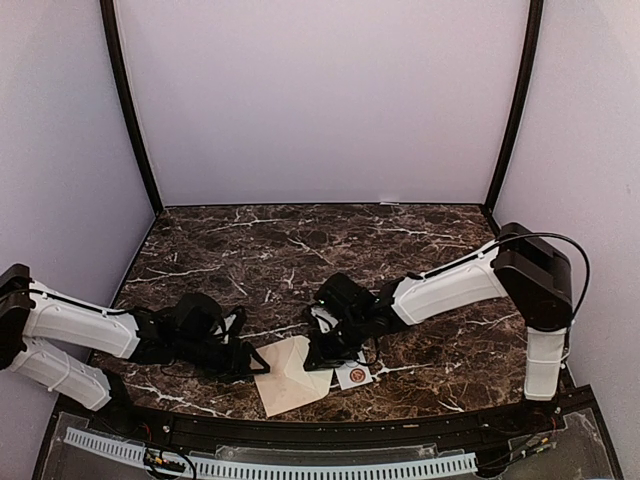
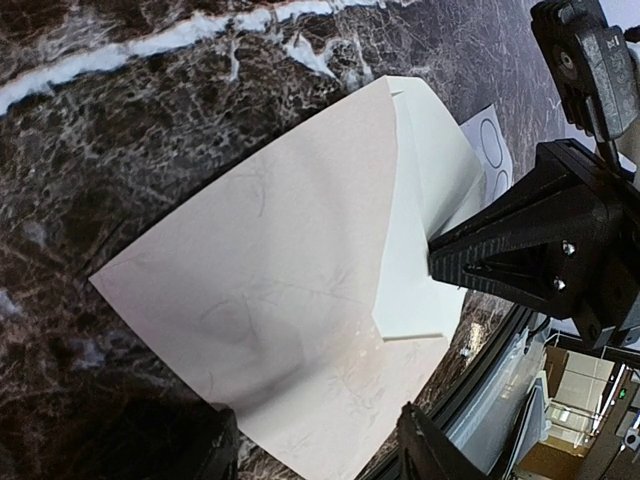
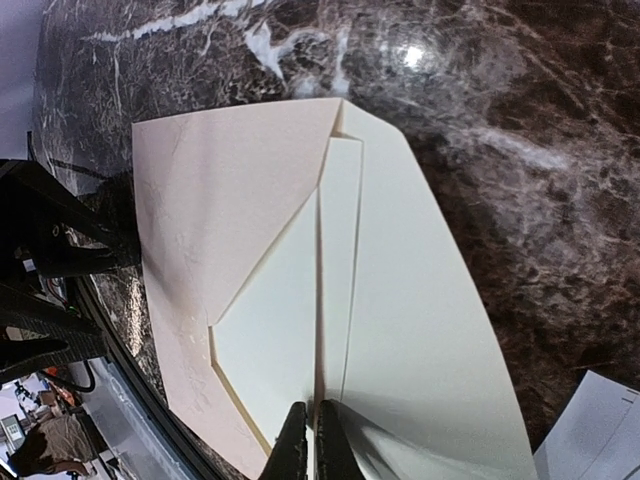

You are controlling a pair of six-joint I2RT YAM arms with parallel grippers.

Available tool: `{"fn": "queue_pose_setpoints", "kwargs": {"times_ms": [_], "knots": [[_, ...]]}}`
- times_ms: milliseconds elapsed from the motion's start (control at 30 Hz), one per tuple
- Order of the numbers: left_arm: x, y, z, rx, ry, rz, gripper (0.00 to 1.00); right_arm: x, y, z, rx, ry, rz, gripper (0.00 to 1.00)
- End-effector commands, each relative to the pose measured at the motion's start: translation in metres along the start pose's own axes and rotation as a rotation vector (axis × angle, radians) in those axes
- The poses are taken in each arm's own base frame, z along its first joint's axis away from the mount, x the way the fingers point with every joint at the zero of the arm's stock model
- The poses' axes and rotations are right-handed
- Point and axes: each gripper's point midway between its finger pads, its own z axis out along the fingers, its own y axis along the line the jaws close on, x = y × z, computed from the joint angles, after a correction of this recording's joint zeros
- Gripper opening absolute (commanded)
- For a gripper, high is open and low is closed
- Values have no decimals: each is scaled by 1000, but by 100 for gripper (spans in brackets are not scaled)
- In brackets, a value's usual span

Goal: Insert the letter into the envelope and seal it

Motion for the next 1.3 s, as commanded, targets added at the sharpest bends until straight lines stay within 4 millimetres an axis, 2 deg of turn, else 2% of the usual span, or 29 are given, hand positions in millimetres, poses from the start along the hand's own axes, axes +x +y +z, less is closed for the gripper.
{"fn": "queue_pose_setpoints", "kwargs": {"times_ms": [0, 167, 300, 467, 533, 633, 733, 833, 933, 1067, 1267], "knots": [[7, 14, 3, -33, 25, -12, 53, 4, 7, 11, -22, 18, -11, 4], [7, 16, 3, -40, 23, -12, 53, 2, 11, 13, -26, 16, -19, 3], [2, 16, -1, -47, -12, -8, 52, -6, 19, -2, -22, -28, -39, 4], [-16, 11, -13, -70, -68, 13, 53, -19, 31, -33, -5, -107, -71, 21], [-28, 6, -21, -70, -101, 29, 54, -26, 30, -47, 16, -146, -76, 28], [-43, -2, -35, -66, -146, 60, 55, -32, 18, -67, 55, -193, -67, 39], [-49, -11, -42, -56, -156, 71, 56, -33, -2, -81, 76, -221, -31, 46], [-41, -8, -39, -37, -126, 48, 56, -31, -17, -81, 70, -217, -4, 51], [-36, -7, -35, -3, -118, 14, 56, -27, -20, -74, 43, -198, 0, 57], [-29, -5, -28, 36, -99, -13, 56, -21, -22, -59, 5, -163, 15, 58], [-21, 1, -22, 43, -63, -27, 55, -19, -26, -48, -7, -142, 26, 59]]}}
